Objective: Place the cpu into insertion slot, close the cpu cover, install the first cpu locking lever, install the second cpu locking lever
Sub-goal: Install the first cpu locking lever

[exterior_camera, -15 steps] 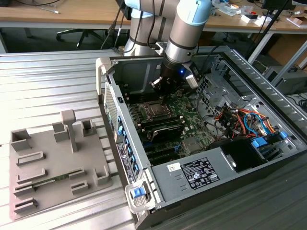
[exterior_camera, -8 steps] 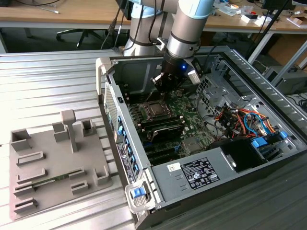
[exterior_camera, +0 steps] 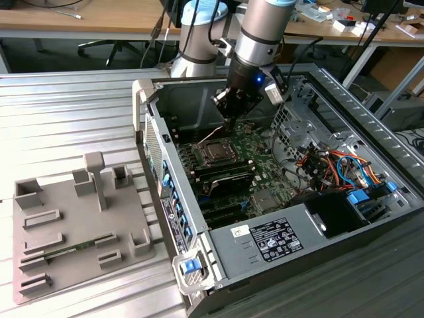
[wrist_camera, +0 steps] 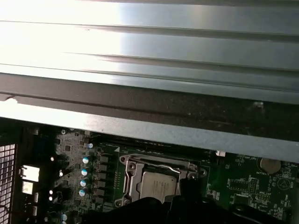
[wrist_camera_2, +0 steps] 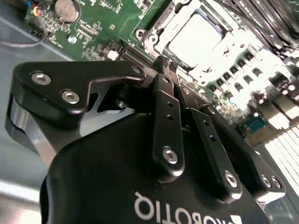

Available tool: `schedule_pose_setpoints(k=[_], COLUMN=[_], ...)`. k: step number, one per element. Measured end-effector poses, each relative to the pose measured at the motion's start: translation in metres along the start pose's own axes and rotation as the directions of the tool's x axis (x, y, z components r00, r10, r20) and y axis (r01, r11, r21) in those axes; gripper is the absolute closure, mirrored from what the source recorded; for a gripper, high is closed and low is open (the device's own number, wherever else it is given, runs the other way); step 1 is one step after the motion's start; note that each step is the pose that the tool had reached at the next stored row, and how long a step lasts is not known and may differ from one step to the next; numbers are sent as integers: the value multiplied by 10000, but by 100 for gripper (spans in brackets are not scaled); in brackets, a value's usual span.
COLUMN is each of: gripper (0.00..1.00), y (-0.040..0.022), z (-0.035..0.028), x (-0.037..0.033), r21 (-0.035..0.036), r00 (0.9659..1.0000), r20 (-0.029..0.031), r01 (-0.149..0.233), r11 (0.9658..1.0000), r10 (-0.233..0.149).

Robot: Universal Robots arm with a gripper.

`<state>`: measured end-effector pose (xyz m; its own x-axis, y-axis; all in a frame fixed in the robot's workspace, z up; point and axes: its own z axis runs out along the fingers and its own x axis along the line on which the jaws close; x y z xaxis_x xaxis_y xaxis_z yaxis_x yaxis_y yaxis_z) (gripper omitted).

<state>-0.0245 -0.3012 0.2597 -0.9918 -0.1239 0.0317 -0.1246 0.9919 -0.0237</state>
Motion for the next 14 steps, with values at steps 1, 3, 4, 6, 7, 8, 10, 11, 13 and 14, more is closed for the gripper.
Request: schedule_pose_setpoints(k=[1, 3, 4, 6, 7, 8, 10, 11, 13, 14], gripper=[89, 89, 89, 89, 89, 89, 89, 89, 89, 89], y=[-2, -3, -4, -5, -6, -6, -6, -6, -6, -5], z=[-63, -118, -153, -196, -215, -222, -222, -222, -223, -222], x=[2, 4, 5, 6, 7, 7, 7, 7, 11, 19], r21=[-11, -38, -62, -92, -110, -134, -193, -195, -239, -344], r00=[10000, 10000, 10000, 10000, 10000, 10000, 10000, 10000, 10000, 10000], r20=[0, 4, 8, 12, 14, 17, 25, 25, 28, 43], r01=[1, 2, 2, 2, 3, 5, 7, 6, 6, 11], r11=[10000, 10000, 10000, 10000, 9999, 9999, 9998, 9998, 9997, 9994], r10=[-1, -2, -2, -2, -3, -4, -6, -5, -5, -9])
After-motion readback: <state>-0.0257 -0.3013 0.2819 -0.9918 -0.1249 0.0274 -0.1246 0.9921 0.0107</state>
